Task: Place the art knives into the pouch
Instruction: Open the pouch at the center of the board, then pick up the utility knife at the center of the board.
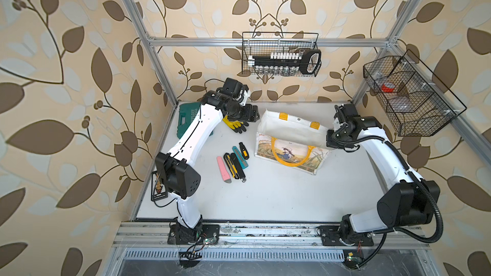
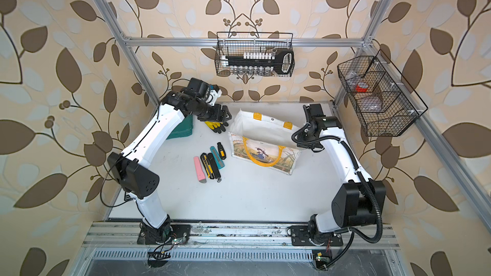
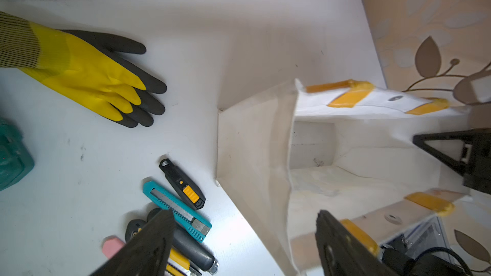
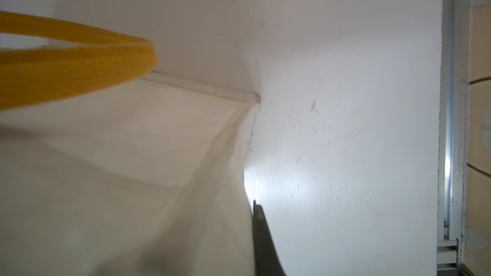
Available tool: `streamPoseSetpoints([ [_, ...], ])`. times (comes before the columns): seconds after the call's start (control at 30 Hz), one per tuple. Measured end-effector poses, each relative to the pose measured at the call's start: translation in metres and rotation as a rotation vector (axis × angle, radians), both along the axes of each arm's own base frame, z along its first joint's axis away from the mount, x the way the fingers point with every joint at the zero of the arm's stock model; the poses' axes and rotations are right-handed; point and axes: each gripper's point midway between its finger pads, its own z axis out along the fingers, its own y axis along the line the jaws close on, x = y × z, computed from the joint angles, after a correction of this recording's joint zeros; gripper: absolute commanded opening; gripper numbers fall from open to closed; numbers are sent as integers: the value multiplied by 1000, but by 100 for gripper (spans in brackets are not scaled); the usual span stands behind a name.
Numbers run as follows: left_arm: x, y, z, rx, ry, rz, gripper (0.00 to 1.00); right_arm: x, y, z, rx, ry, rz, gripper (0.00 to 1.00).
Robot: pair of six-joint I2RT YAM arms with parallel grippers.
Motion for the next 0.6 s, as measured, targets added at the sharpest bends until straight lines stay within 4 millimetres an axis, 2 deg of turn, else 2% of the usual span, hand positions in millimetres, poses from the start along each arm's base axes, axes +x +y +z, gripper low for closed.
streamPoseSetpoints([
  [0.07,-15,11,28,-7,-74,18,87,0,0,0,1,0,0,0],
  [0.13,-34,22,42,-10,-120,36,87,0,0,-1,1,1,0,0],
  [0.17,-46,29,42,-8,-132,50,87,0,0,-1,1,0,1,0],
  [0.23,-64,39,28,2,-116,64,86,0,1,-1,5,0,2,0],
  [0.33,-82,49,-27,45,-6,91,85,0,2,-1,12,-1,5,0],
  [0.4,-90,52,-78,84,114,106,84,1,4,0,19,-2,7,0],
  [0.47,-100,55,-120,120,219,118,84,1,5,0,26,-3,10,0],
  [0.53,-112,58,-148,146,290,123,84,1,6,-1,30,-4,11,0],
  [0.6,-121,58,-163,155,327,130,83,1,6,-3,34,-5,12,0],
])
